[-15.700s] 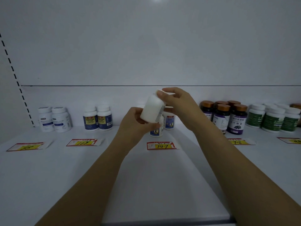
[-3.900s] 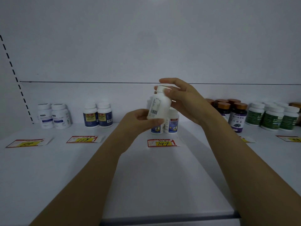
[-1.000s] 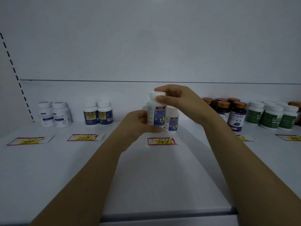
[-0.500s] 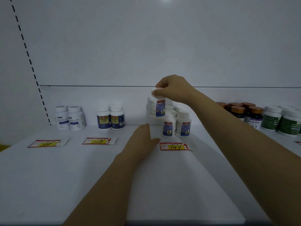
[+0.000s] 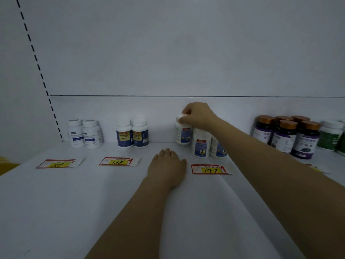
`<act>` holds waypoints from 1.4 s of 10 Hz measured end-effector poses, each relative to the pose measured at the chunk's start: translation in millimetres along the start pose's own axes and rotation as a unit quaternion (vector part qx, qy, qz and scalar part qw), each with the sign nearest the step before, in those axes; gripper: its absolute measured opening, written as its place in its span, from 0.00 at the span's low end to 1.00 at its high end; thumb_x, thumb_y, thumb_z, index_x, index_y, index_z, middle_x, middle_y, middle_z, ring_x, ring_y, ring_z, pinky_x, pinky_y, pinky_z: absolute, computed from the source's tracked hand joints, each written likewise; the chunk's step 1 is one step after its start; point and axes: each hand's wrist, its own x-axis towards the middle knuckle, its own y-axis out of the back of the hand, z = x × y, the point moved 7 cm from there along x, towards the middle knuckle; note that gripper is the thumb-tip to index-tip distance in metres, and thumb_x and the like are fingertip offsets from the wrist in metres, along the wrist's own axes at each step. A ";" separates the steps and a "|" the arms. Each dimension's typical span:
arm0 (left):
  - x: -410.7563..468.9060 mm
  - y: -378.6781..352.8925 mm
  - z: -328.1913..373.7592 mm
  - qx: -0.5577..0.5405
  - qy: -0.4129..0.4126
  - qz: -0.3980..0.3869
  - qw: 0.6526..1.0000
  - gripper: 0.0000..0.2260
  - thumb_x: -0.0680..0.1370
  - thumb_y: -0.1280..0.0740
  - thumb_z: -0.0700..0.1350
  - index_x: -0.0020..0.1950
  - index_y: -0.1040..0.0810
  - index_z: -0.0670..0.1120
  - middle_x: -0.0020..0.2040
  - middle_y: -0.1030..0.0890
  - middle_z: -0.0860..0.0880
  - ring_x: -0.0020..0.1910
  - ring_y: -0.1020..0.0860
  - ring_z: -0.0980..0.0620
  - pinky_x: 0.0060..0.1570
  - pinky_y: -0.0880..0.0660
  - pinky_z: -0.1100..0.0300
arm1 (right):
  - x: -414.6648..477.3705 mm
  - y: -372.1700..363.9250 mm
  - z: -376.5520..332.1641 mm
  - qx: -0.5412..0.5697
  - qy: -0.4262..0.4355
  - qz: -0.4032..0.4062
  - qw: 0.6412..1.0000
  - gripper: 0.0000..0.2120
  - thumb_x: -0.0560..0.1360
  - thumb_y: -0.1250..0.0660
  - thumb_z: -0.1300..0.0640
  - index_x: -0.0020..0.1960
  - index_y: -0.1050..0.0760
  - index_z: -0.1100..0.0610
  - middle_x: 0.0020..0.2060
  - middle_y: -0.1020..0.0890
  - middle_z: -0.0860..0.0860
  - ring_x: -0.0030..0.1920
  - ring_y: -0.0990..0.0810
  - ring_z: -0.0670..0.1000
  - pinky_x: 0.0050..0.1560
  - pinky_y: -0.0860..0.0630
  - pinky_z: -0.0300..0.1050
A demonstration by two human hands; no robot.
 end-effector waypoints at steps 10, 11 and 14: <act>-8.8 -1.8 3.2 0.008 0.011 -0.044 0.999 0.30 0.82 0.58 0.58 0.77 0.58 0.40 0.78 0.57 0.43 0.77 0.56 0.47 0.74 0.57 0.53 | 17.4 8.5 23.2 -0.216 -0.086 -0.100 0.967 0.16 0.76 0.33 0.53 0.58 0.24 0.64 0.53 0.22 0.57 0.48 0.27 0.53 0.47 0.30 0.42; -7.5 -1.6 3.4 0.003 0.010 -0.035 0.999 0.30 0.82 0.57 0.58 0.77 0.57 0.40 0.78 0.56 0.43 0.77 0.55 0.47 0.74 0.57 0.53 | 16.7 29.9 14.7 -0.197 -0.050 -0.036 0.978 0.14 0.77 0.36 0.56 0.58 0.24 0.64 0.55 0.21 0.58 0.49 0.25 0.54 0.45 0.30 0.42; -25.0 53.8 15.6 -0.292 -0.009 0.156 0.944 0.23 0.79 0.39 0.55 0.70 0.33 0.45 0.67 0.29 0.49 0.66 0.30 0.50 0.54 0.35 0.63 | -17.2 127.4 -34.5 -0.072 0.036 0.123 0.989 0.13 0.74 0.32 0.52 0.55 0.20 0.59 0.53 0.20 0.53 0.55 0.23 0.52 0.50 0.28 0.39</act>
